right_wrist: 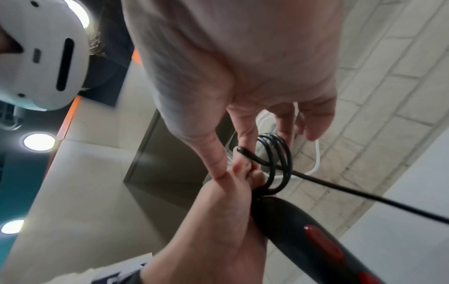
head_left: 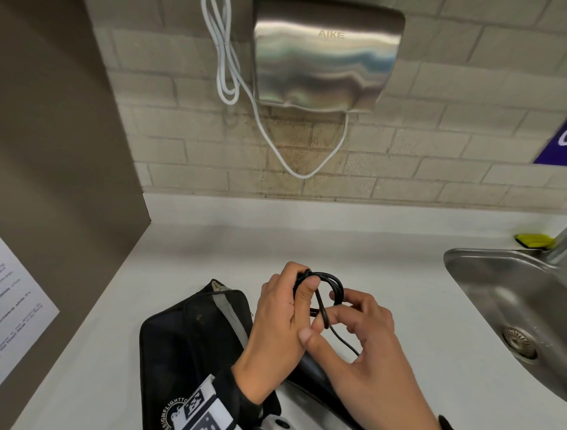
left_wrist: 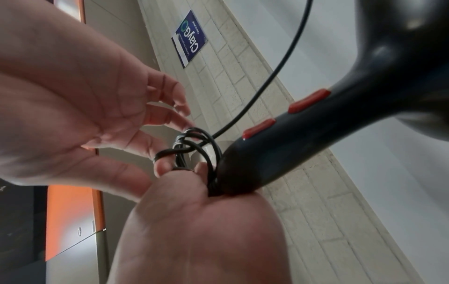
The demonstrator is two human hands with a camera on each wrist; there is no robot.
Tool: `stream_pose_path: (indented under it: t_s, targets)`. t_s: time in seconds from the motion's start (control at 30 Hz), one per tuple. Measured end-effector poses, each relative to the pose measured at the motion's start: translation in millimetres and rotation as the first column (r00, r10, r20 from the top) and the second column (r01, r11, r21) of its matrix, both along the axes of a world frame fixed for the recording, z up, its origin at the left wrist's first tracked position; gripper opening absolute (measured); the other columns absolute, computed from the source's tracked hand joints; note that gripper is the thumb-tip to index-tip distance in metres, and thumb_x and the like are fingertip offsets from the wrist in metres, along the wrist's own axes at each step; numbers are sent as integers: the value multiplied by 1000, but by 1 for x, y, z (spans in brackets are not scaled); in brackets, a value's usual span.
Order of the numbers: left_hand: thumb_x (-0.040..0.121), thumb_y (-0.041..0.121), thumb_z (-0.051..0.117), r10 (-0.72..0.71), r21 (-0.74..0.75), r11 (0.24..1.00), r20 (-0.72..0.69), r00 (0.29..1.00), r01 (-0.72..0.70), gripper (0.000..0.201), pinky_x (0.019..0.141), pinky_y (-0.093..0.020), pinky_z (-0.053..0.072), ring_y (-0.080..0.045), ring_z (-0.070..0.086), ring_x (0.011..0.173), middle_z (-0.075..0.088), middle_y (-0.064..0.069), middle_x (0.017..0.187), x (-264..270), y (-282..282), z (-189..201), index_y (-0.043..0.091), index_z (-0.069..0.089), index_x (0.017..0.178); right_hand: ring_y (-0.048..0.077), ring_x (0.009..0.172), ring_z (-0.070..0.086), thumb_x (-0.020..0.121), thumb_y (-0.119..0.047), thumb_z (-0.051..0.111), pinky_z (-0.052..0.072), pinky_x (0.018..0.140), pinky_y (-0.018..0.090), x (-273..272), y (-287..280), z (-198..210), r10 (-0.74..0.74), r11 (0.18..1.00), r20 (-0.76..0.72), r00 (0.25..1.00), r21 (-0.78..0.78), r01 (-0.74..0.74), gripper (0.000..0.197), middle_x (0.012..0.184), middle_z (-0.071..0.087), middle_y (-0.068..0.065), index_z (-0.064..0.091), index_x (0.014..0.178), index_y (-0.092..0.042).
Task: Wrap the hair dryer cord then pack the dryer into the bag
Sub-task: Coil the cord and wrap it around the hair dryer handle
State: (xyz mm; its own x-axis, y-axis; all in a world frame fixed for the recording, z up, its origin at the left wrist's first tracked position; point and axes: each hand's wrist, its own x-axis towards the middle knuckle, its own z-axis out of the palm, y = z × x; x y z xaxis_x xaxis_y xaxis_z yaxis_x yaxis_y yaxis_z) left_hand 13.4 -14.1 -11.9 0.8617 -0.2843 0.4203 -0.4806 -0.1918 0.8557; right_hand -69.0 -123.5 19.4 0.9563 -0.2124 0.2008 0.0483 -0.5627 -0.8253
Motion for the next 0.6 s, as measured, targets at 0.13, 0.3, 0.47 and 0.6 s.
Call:
stream_pose_path:
  t_s: [0.13, 0.3, 0.47, 0.6]
  targets:
    - [97, 58, 35, 43, -51, 998, -7, 999, -43, 26, 59, -34, 40, -14, 43, 63, 43, 17, 60, -2, -2, 1, 37, 48, 88, -5, 118, 26, 64, -64, 60, 32, 78, 11, -3, 2, -11, -45, 980, 138, 989, -185, 70, 30, 113, 45, -20, 61, 87, -46]
    - [98, 56, 35, 94, -52, 994, 39, 995, -92, 23, 60, -29, 39, -9, 43, 62, 48, 23, 63, -3, -3, 1, 39, 47, 89, 8, 108, 43, 75, -49, 64, 37, 81, 13, -2, -2, -16, -22, 986, 274, 961, -155, 67, 15, 109, 46, -20, 66, 88, -42]
    - [100, 47, 39, 107, -12, 994, 62, 992, -106, 14, 61, -21, 33, -10, 43, 62, 47, 17, 67, -2, -3, 0, 38, 48, 93, 11, 93, 59, 79, -30, 71, 41, 76, 12, -2, -10, -10, 95, 975, 223, 970, 176, -136, 3, 95, 67, -7, 72, 82, -29]
    - [98, 52, 36, 103, 26, 994, 99, 990, -106, 18, 65, -21, 33, -13, 46, 70, 46, 18, 68, -5, -6, 1, 40, 45, 90, 16, 73, 58, 79, -42, 68, 46, 73, 34, 2, -19, -11, 156, 913, 201, 967, 344, -219, 25, 73, 66, -2, 69, 70, -19]
